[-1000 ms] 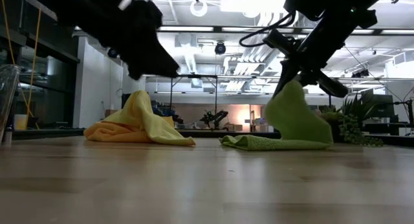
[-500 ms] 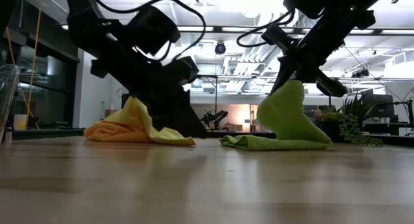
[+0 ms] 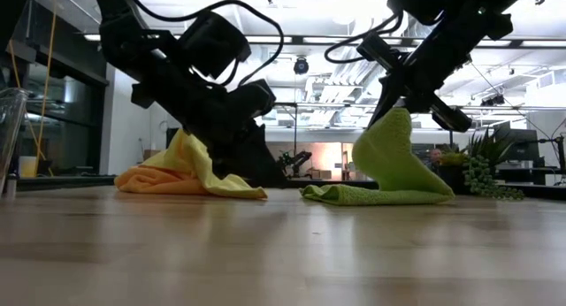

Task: Fold microfiber towels
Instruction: Fold the green microfiber cloth, then stack the green microfiber cloth on top of the blue microfiber cloth, then fold the yellow microfiber cloth

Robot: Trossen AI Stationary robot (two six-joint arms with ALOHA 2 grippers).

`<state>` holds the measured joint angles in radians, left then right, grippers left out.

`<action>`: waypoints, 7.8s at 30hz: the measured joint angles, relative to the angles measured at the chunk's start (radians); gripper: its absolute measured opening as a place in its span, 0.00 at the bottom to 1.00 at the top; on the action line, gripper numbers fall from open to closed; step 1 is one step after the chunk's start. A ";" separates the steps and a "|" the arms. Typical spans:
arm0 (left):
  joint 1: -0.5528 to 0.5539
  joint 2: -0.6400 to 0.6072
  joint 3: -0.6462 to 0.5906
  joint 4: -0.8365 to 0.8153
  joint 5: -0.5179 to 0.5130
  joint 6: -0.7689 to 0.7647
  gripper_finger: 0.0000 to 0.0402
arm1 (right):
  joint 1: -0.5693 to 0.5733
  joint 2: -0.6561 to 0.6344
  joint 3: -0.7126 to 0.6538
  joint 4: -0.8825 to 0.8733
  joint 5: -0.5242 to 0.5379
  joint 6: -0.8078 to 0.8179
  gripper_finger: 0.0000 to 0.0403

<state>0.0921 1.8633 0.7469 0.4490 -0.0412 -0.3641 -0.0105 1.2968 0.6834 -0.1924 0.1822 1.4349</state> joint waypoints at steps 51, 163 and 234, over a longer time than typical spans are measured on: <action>0.073 -0.648 -0.001 -0.364 0.034 0.193 0.00 | -0.141 0.088 0.109 -0.097 -0.086 -0.436 0.61; 0.008 -1.215 -0.286 -0.140 0.011 0.155 0.00 | 0.903 -0.007 0.252 -0.882 -0.391 0.835 0.00; 0.007 -1.215 -0.286 -0.169 0.003 0.131 0.00 | 0.227 0.152 0.251 -0.179 -0.091 -0.378 0.55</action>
<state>0.0995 0.6479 0.4614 0.2801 -0.0380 -0.2329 0.2162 1.4493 0.9340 -0.3716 0.0914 1.0568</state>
